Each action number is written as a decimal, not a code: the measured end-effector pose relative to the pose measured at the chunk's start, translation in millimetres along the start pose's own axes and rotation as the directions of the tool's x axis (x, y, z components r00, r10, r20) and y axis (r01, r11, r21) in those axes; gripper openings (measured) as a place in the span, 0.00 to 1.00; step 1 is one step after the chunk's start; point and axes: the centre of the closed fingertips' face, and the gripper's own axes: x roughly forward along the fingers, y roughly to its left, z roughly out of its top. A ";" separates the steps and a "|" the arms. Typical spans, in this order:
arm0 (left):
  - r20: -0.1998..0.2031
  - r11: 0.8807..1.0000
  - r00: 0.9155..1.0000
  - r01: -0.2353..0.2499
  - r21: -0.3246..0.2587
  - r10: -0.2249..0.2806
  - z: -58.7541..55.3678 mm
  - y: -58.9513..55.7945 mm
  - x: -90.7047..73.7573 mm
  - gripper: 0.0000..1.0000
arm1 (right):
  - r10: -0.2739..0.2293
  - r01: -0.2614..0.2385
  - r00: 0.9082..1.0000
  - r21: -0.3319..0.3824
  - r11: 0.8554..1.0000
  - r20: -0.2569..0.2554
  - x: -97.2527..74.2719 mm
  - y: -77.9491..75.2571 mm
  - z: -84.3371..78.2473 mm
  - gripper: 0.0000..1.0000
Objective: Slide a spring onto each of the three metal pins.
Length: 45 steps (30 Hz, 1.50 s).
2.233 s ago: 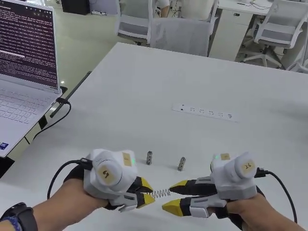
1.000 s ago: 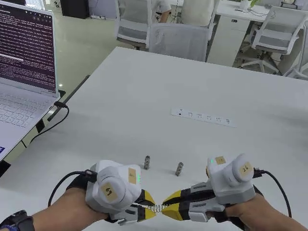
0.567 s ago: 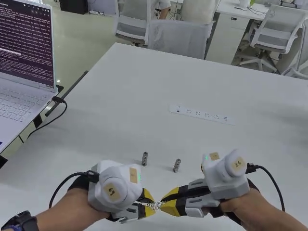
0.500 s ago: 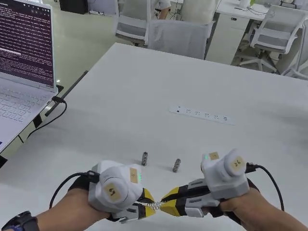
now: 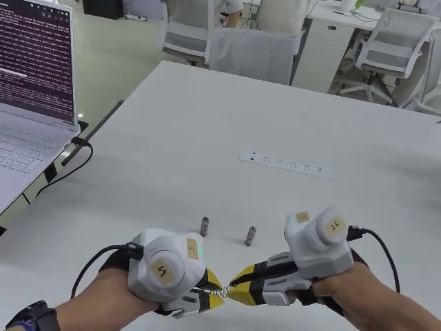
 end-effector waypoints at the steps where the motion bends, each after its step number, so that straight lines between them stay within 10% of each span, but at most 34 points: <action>1: 0.003 1.000 1.000 0.000 -0.003 0.000 0.6 -0.2 -0.1 0.02 | 0.003 -0.003 1.000 -0.010 1.000 -0.002 -0.3 0.4 0.2 0.08; 31: 0.215 0.996 0.976 0.037 -0.085 -0.018 56.7 -3.0 3.0 0.02 | 0.005 -0.038 0.990 -0.227 0.973 -0.143 -44.9 3.4 4.9 0.16; 45: 0.284 0.994 0.958 0.064 -0.092 -0.036 76.7 -11.9 3.1 0.02 | 0.010 -0.122 0.955 -0.360 0.925 -0.297 -60.0 12.3 3.1 0.16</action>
